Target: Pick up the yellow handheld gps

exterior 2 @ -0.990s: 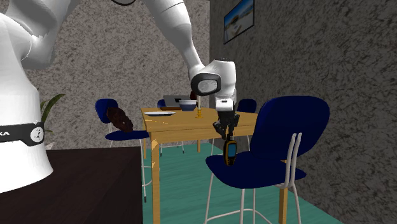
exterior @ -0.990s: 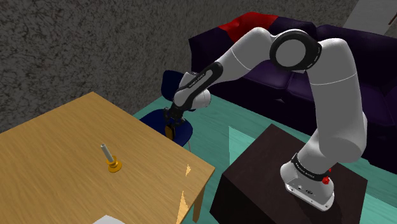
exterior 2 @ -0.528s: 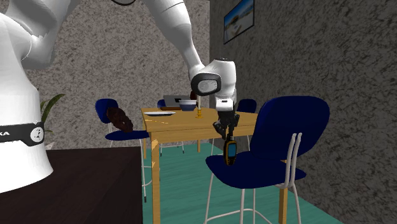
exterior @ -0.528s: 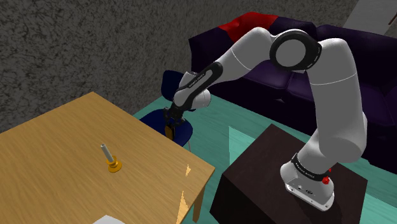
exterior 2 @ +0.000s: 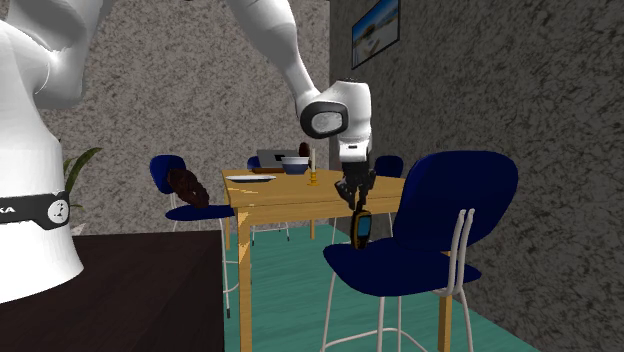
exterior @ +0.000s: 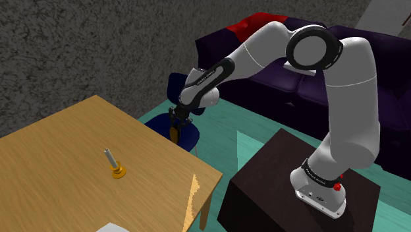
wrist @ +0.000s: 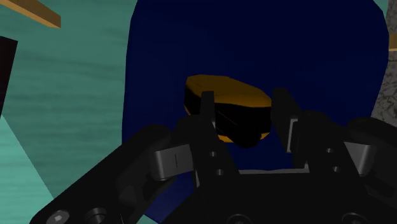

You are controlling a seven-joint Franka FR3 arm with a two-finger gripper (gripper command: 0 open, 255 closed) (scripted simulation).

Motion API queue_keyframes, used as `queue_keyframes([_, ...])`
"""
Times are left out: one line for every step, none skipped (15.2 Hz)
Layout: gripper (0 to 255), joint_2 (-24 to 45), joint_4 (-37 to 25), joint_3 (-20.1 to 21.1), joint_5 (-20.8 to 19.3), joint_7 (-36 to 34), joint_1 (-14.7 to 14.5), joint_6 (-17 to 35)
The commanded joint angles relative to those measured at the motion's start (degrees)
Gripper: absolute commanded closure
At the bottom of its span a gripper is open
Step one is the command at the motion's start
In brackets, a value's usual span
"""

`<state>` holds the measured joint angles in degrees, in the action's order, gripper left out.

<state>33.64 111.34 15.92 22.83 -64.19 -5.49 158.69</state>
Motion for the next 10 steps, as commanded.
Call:
queue_keyframes([255, -1.3, 0.3, -0.1, -0.1, -0.5, -0.1, -1.0])
queue_keyframes([255, -2.0, 0.3, -0.2, -0.2, -0.8, -0.1, -1.6])
queue_keyframes([255, -2.6, 0.4, -0.3, -0.3, -1.0, -0.1, -2.1])
queue_keyframes([255, -3.2, 0.5, -0.4, -0.4, -1.3, -0.2, -2.6])
queue_keyframes([255, -3.8, 0.5, -0.4, -0.4, -1.5, -0.2, -3.2])
queue_keyframes([255, -4.4, 0.6, -0.5, -0.5, -1.8, -0.2, -3.7])
queue_keyframes([255, -5.0, 0.6, -0.6, -0.6, -2.0, -0.2, -4.2])
queue_keyframes([255, -5.6, 0.6, -0.6, -0.7, -2.2, -0.2, -4.8])
queue_keyframes([255, -5.7, 0.6, -0.6, -0.7, -2.3, -0.2, -4.9])
queue_keyframes([255, -5.7, 0.6, -0.6, -0.7, -2.3, -0.2, -4.9])
